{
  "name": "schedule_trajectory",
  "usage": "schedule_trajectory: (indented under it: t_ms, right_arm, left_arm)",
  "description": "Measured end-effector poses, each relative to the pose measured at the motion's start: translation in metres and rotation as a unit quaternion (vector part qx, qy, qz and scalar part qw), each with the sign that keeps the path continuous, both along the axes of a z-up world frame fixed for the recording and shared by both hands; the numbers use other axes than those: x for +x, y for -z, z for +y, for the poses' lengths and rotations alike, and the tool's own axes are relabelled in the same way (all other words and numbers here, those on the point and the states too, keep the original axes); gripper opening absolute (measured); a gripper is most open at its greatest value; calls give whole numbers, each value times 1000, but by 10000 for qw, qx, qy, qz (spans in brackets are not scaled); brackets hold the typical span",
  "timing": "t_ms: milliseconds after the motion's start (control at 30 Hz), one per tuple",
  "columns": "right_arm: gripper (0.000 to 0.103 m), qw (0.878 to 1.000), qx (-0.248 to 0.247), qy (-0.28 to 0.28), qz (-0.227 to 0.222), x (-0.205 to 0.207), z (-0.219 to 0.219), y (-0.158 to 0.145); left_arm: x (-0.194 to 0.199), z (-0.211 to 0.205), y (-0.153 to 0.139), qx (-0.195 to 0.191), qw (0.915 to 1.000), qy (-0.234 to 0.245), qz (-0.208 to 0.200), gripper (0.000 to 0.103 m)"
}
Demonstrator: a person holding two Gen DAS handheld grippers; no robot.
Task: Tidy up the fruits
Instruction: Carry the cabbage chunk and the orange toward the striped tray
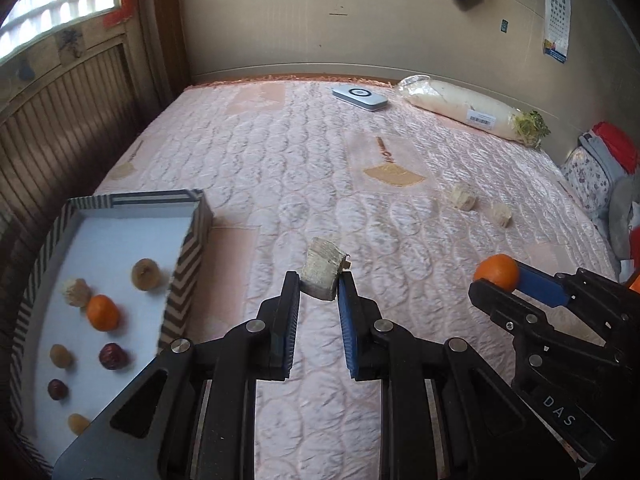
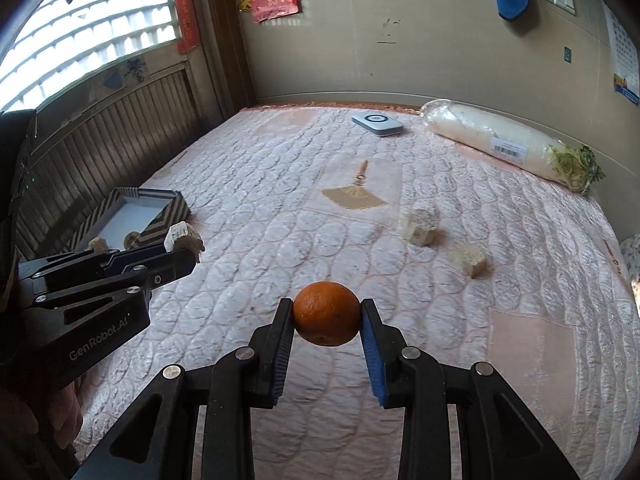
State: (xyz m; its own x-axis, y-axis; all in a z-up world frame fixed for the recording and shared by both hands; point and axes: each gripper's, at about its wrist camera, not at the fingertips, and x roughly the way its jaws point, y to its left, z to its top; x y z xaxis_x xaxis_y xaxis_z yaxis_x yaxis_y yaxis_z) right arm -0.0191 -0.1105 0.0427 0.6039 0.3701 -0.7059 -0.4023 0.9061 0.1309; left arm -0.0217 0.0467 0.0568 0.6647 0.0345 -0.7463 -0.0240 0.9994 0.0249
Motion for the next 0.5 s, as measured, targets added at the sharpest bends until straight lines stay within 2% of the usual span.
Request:
schedule_trajectory:
  t_ms: [167, 500]
  right_arm:
    - [32, 9993, -27, -371, -63, -10, 41, -4]
    - [32, 9948, -149, -1005, -111, -23, 112, -5]
  left_arm:
    - [-18, 37, -4, 130, 9992, -352, -115, 19]
    - [-38, 99, -1, 125, 9955, -933, -77, 19]
